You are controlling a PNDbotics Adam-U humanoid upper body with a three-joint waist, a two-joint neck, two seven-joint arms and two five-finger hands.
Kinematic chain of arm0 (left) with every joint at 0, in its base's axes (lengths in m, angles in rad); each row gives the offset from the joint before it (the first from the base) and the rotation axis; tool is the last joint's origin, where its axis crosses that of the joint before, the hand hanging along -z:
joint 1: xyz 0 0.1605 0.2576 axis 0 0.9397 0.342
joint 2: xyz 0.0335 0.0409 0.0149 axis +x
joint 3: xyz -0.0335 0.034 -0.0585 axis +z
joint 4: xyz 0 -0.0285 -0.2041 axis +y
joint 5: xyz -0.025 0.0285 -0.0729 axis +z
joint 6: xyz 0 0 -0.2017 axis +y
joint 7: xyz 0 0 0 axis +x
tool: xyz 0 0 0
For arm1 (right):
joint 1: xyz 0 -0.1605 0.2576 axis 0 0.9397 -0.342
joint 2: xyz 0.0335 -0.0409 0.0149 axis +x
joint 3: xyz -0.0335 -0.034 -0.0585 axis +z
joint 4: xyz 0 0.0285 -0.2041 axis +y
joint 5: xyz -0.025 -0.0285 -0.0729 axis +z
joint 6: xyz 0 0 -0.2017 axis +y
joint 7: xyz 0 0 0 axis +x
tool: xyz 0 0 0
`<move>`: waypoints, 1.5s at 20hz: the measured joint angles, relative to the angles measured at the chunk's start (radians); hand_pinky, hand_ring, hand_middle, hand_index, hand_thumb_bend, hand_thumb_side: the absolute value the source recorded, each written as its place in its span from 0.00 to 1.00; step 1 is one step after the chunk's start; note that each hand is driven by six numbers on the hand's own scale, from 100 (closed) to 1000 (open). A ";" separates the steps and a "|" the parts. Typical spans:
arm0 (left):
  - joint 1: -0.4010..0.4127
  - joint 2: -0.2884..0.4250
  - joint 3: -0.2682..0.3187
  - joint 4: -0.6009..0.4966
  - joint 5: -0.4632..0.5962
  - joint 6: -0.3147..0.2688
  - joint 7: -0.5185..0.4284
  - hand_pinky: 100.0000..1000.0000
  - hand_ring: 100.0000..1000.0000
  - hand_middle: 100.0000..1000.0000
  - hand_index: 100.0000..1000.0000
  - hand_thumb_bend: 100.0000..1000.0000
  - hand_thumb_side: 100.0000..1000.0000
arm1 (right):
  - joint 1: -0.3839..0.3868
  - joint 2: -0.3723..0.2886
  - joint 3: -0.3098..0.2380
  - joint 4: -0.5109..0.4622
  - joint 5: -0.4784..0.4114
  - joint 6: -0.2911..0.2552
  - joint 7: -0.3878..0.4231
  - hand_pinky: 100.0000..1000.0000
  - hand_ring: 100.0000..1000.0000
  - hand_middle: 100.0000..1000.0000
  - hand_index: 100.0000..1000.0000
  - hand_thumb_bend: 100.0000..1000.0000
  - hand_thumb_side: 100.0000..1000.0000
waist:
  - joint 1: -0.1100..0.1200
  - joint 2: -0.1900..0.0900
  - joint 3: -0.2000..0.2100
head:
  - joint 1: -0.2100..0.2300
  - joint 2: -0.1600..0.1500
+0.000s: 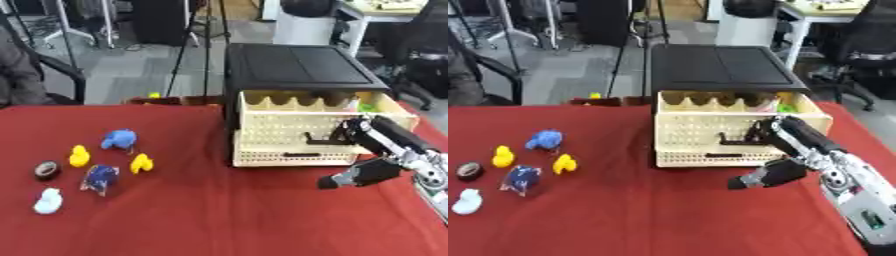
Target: Pick up objects from table and place into drawer.
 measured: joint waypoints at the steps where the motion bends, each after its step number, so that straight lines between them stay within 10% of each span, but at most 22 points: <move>1: 0.000 0.000 0.000 0.000 0.000 0.000 0.000 0.68 0.62 0.59 0.76 0.13 0.97 | -0.002 -0.003 -0.001 -0.009 -0.003 -0.001 -0.001 0.00 0.00 0.01 0.70 1.00 0.60 | -0.001 0.000 0.000 | 0.000 0.000; 20: 0.013 0.024 0.000 0.025 -0.039 -0.008 -0.017 0.67 0.57 0.57 0.76 0.11 0.96 | 0.119 -0.047 -0.058 -0.215 -0.063 0.023 -0.021 0.00 0.00 0.01 0.68 1.00 0.64 | -0.015 -0.009 -0.023 | 0.008 0.008; 30: -0.035 0.083 -0.032 0.128 -0.253 -0.052 -0.031 0.61 0.54 0.54 0.75 0.15 0.72 | 0.204 -0.008 -0.093 -0.265 -0.100 0.038 -0.071 0.00 0.00 0.02 0.68 1.00 0.63 | -0.016 -0.010 -0.038 | 0.017 0.008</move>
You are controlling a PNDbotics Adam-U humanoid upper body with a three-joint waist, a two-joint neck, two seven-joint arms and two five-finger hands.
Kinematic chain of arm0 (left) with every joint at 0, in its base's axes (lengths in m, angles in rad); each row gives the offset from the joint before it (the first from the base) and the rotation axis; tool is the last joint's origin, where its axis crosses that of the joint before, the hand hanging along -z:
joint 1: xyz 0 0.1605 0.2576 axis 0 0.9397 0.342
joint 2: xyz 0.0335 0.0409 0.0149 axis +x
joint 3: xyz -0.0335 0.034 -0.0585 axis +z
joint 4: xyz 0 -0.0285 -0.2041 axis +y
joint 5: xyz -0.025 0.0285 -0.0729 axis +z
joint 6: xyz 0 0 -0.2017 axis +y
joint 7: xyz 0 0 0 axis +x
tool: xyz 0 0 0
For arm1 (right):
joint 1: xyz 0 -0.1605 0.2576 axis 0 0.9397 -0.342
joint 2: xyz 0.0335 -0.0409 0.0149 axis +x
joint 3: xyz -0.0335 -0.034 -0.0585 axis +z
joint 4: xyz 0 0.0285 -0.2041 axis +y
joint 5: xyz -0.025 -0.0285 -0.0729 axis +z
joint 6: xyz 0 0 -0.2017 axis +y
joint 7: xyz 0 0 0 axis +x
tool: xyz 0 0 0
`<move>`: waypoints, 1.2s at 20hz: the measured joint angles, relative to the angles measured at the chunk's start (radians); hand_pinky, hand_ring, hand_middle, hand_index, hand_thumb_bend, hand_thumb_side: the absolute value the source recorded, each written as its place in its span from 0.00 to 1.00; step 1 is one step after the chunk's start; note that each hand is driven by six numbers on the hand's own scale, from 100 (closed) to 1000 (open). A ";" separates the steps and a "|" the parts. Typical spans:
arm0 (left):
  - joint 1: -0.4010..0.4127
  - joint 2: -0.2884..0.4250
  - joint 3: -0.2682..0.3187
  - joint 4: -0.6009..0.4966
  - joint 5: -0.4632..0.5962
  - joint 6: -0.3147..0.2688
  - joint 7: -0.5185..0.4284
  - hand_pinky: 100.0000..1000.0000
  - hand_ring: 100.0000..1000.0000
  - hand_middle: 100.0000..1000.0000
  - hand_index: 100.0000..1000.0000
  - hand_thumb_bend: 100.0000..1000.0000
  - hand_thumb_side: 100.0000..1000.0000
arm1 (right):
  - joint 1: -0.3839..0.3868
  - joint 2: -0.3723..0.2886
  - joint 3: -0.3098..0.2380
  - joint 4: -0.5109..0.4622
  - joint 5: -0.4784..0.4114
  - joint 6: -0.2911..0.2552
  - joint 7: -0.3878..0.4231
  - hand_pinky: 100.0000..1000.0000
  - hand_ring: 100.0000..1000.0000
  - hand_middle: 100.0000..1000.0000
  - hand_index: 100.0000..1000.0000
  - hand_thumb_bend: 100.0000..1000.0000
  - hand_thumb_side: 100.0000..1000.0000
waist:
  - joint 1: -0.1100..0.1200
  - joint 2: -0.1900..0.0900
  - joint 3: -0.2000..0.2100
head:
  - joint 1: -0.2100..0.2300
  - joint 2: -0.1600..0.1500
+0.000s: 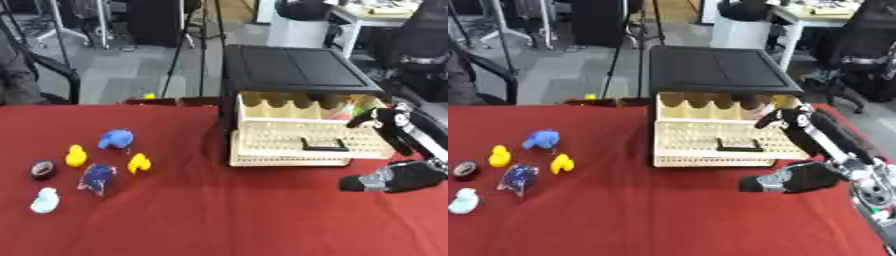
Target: Pick up objects from table and place into drawer.
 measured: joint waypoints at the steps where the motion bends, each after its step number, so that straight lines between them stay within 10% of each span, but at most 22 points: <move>1: -0.012 0.006 -0.005 0.020 -0.029 -0.005 0.000 0.60 0.53 0.54 0.75 0.16 0.71 | 0.004 0.004 -0.002 -0.002 -0.001 0.001 -0.003 0.00 0.00 0.02 0.68 1.00 0.63 | 0.000 0.000 -0.002 | 0.002 0.000; 10: -0.181 0.013 -0.068 0.251 -0.282 -0.009 0.023 0.58 0.56 0.57 0.78 0.33 0.37 | 0.013 0.017 -0.005 -0.008 -0.009 0.002 -0.012 0.00 0.00 0.02 0.68 1.00 0.64 | -0.003 -0.005 -0.018 | 0.012 0.000; 24: -0.309 -0.024 -0.147 0.402 -0.475 -0.126 -0.107 0.61 0.61 0.64 0.81 0.20 0.10 | 0.012 0.023 -0.005 -0.011 -0.011 0.000 -0.008 0.00 0.00 0.02 0.68 1.00 0.63 | -0.005 -0.005 -0.036 | 0.025 0.001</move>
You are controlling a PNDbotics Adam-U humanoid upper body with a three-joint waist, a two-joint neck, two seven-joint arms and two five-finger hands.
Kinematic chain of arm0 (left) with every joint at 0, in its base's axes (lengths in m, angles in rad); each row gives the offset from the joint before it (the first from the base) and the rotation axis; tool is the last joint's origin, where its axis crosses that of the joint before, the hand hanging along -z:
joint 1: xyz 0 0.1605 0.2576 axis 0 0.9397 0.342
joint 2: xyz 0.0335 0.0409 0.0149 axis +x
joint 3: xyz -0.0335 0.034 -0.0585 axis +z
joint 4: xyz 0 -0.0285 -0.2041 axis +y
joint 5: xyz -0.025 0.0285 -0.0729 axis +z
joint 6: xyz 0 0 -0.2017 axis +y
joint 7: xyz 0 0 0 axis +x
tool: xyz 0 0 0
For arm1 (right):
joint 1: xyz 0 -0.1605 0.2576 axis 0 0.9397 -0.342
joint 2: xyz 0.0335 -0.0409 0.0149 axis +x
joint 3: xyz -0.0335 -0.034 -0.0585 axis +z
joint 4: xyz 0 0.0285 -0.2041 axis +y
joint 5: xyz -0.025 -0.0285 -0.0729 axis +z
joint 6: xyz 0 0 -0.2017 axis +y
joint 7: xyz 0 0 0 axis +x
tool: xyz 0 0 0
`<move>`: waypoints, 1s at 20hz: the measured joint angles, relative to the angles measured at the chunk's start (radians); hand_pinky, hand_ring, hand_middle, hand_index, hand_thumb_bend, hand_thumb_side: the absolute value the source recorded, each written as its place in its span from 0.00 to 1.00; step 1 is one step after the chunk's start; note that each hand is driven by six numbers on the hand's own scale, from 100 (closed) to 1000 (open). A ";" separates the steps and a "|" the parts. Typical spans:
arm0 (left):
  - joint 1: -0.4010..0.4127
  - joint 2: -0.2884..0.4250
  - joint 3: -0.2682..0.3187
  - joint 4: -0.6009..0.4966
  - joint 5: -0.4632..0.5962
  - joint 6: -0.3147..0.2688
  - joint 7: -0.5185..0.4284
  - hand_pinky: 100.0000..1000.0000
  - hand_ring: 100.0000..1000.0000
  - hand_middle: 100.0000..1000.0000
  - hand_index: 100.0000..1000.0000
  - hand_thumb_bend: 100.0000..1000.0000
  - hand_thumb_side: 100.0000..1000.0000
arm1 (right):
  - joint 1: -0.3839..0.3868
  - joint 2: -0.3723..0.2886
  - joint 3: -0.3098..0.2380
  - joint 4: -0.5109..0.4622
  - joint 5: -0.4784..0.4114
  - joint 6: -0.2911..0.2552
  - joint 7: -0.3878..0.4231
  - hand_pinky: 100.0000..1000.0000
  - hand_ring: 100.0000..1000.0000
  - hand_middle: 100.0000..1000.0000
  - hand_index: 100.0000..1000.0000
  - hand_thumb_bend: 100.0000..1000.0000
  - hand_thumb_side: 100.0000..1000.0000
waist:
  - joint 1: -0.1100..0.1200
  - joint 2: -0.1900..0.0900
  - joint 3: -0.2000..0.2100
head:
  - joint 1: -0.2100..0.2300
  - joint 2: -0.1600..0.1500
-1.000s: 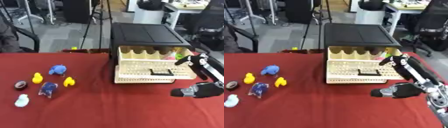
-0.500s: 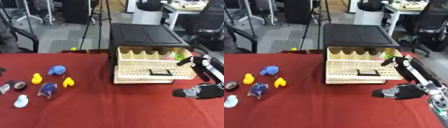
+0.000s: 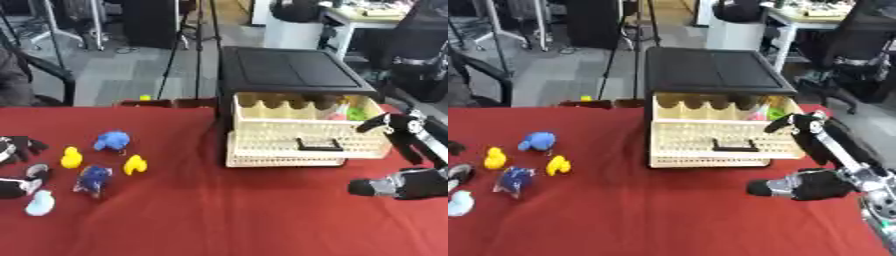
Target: Pick up objects from table and place into drawer.
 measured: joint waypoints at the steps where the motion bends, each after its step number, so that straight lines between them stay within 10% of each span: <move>1: 0.000 0.000 -0.001 0.000 -0.002 -0.002 -0.005 0.60 0.61 0.64 0.81 0.18 0.02 | 0.000 0.000 0.000 0.000 0.000 0.000 0.000 0.00 0.00 0.02 0.68 1.00 0.63 | 0.000 0.000 0.000 | 0.000 0.000; 20: -0.023 0.011 -0.054 0.053 -0.113 -0.108 -0.123 0.59 0.57 0.63 0.81 0.25 0.07 | 0.000 0.009 0.001 0.000 0.000 -0.001 0.003 0.00 0.00 0.02 0.68 1.00 0.63 | 0.000 -0.001 -0.002 | 0.003 0.000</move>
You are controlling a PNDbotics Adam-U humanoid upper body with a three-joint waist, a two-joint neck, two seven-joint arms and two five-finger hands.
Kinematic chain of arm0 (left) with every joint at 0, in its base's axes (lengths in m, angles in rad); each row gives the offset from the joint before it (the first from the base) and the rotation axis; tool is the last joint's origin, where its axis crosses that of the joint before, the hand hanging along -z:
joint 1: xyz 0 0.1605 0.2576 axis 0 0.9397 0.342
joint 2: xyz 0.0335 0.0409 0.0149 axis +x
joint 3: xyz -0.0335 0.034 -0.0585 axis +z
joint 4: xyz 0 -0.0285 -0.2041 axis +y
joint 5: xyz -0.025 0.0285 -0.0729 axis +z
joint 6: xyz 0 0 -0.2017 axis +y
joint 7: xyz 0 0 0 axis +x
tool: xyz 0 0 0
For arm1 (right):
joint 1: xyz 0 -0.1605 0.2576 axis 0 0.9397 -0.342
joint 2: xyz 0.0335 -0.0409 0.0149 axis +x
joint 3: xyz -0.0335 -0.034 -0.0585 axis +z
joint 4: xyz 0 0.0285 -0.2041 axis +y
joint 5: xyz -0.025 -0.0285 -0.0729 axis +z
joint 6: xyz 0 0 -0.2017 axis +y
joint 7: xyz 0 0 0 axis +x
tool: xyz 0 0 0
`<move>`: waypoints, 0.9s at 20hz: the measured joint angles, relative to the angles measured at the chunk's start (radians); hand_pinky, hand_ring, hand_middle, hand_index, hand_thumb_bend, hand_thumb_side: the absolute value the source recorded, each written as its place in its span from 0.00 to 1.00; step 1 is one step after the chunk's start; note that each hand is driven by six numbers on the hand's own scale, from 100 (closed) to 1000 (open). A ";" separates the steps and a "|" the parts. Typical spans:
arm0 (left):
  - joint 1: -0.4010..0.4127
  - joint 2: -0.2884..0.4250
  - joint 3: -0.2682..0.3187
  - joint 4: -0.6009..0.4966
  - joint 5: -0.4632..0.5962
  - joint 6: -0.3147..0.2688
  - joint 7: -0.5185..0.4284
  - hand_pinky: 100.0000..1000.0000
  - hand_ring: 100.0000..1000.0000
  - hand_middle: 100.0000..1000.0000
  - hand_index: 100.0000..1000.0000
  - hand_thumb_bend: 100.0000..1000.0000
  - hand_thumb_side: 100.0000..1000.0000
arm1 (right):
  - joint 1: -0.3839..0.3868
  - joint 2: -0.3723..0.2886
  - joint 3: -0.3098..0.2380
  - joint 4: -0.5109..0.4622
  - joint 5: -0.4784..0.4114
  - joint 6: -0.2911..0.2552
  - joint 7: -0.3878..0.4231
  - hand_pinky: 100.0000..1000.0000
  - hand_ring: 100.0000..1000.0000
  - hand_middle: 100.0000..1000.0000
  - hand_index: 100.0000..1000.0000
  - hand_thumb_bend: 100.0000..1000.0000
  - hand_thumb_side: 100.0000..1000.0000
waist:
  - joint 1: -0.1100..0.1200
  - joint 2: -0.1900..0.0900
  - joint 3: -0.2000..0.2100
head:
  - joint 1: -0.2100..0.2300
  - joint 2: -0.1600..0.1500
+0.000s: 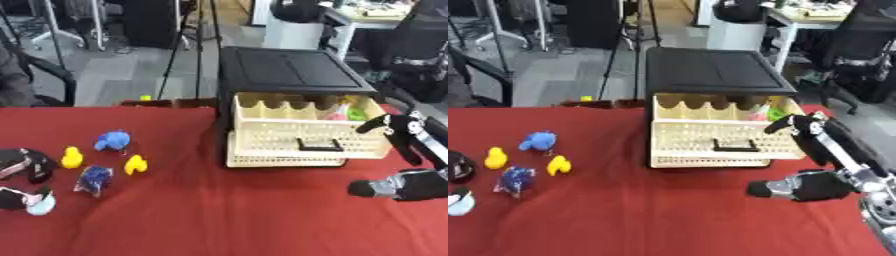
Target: Pick up objects from table and place into drawer.
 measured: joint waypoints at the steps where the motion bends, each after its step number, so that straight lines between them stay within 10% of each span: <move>1: 0.000 0.000 -0.002 0.003 0.000 -0.006 -0.006 0.59 0.57 0.63 0.81 0.25 0.07 | 0.000 0.000 0.000 0.000 0.000 0.000 0.000 0.00 0.00 0.02 0.68 1.00 0.63 | 0.000 0.000 -0.001 | 0.000 0.000; 18: 0.007 0.044 -0.006 -0.058 0.072 -0.057 -0.137 0.60 0.58 0.64 0.81 0.24 0.14 | -0.034 0.001 0.006 0.037 0.000 -0.003 0.005 0.00 0.00 0.02 0.68 1.00 0.64 | 0.002 -0.007 0.000 | 0.001 0.000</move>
